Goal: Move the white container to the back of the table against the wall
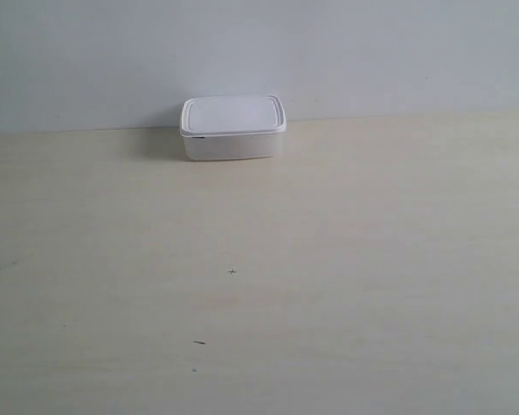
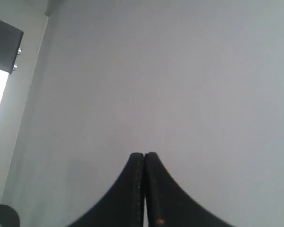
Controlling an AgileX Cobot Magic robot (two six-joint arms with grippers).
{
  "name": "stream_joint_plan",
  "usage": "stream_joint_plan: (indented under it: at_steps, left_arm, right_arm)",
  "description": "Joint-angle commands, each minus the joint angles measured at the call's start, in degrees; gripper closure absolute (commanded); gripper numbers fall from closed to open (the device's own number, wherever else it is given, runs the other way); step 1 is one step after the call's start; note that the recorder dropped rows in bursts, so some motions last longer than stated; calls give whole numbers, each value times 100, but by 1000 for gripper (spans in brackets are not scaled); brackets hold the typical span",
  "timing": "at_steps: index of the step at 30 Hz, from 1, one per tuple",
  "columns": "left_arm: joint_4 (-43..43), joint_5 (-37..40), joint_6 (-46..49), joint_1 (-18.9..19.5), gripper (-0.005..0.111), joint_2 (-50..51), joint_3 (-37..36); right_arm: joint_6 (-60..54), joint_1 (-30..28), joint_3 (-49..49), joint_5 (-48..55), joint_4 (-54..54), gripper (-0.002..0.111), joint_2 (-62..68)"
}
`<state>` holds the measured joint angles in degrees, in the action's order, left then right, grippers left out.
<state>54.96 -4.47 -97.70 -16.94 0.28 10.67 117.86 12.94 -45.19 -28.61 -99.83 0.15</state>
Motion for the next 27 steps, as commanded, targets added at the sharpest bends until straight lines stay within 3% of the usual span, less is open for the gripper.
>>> stream_joint_plan:
  at_steps: [1,8,16,22,27]
  left_arm:
    - [-14,-161,-45,-27,107,-28,-492]
    - [-14,-279,-143,-27,107,-28,-1067]
    - [193,-269,168,-27,107,-28,-1067]
    - [193,-240,803,-27,107,-28,-1067]
    - [320,-191,1532,-27,107,-28,-1067]
  right_arm:
    - [74,-4,175,-710,-12,108,-15]
    - [334,-4,1702,-217,46,108,-15]
    - [130,-4,3649,1168,1547,108,-15]
    - [-266,-4,4427,1639,1640,108,-15]
    - [-558,-4,4519,2167,1679,108,-15]
